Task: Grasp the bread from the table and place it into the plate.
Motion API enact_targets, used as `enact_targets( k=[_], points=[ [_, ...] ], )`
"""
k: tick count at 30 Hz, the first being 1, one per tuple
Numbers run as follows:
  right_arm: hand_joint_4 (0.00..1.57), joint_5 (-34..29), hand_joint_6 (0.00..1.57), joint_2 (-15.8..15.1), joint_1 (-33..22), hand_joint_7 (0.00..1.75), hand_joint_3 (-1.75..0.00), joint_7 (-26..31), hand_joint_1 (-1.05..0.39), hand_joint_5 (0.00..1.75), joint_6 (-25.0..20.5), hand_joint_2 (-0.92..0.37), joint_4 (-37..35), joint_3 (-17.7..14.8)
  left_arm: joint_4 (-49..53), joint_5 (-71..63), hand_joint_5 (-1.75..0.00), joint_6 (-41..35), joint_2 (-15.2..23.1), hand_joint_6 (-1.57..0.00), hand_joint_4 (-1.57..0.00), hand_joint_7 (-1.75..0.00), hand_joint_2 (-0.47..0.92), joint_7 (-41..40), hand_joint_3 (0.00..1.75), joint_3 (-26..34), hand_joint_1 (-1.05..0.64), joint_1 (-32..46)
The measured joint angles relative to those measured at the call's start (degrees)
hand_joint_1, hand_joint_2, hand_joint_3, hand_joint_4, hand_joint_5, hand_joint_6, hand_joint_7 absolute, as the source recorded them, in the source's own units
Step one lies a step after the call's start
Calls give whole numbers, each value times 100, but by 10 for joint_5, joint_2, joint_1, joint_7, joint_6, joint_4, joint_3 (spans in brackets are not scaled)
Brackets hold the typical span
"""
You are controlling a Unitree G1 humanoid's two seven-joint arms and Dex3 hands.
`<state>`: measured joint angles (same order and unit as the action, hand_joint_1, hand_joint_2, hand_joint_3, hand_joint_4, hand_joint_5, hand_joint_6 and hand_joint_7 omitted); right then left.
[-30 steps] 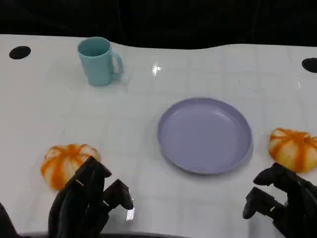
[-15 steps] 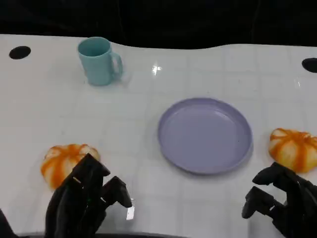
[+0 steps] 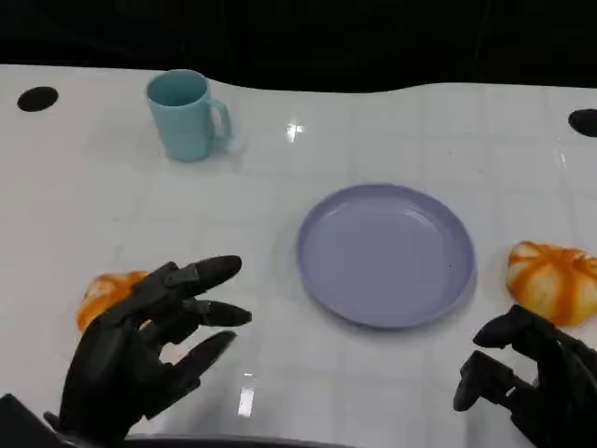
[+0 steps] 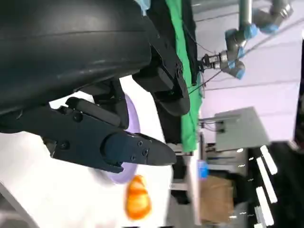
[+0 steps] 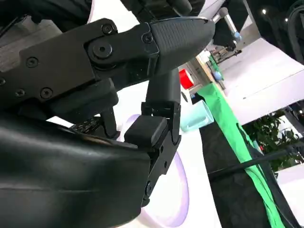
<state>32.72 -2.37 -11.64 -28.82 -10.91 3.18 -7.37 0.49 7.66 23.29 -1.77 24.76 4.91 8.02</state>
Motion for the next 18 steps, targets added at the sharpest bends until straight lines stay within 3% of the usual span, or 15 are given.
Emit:
enact_targets(
  k=[4, 10, 18],
  points=[
    [71, 0, 82, 1, 0, 102, -19, 0, -54, 156, 0, -92, 0, 0, -29, -124, -34, 36, 48, -40, -28, 0, 92, -50, 2, -3, -36, 2],
    [72, 0, 82, 1, 0, 102, -19, 0, -54, 156, 0, -92, 0, 1, -87, -297, -22, 45, 129, -29, -14, 0, 91, -103, 1, -4, -41, 3],
    [73, -1, 83, 1, 0, 100, -19, 0, -54, 155, 0, -92, 1, 2, -177, -503, -13, -44, 195, -26, -6, -1, 88, -124, 0, -16, -47, 1]
  ],
)
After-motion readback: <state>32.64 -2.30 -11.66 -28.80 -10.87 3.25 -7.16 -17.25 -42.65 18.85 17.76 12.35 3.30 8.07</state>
